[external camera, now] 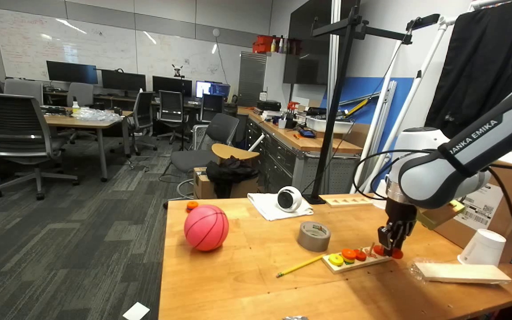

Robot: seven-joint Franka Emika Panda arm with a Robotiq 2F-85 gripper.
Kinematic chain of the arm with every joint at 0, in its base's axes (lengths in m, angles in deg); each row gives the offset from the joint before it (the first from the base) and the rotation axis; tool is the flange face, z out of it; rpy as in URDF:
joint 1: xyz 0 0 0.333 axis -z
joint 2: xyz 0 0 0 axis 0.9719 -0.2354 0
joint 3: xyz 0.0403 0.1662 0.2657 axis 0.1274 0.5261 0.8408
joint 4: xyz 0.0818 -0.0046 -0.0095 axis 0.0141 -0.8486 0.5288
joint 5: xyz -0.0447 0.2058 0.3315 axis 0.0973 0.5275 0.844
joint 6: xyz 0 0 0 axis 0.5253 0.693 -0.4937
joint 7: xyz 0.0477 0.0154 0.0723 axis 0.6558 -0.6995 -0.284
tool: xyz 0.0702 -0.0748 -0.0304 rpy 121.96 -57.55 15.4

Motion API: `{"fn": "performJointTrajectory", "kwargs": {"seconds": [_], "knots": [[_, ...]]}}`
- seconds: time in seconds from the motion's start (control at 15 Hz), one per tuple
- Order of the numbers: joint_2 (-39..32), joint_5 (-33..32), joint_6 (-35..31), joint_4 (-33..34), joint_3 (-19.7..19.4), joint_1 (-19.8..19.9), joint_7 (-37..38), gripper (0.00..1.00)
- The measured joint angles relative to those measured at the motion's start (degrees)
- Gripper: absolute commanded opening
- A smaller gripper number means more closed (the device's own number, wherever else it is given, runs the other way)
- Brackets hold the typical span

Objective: Move the right and middle blocks blocks to the first right position, respectively

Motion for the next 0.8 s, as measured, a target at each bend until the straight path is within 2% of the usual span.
{"fn": "performJointTrajectory", "kwargs": {"seconds": [0.4, 0.8], "knots": [[2.8, -3.2, 3.2, 1.5, 0.0, -1.2, 0.1, 0.24], [3.4, -3.5, 6.5, 5.5, 0.9, -2.9, 0.1, 0.24]]}}
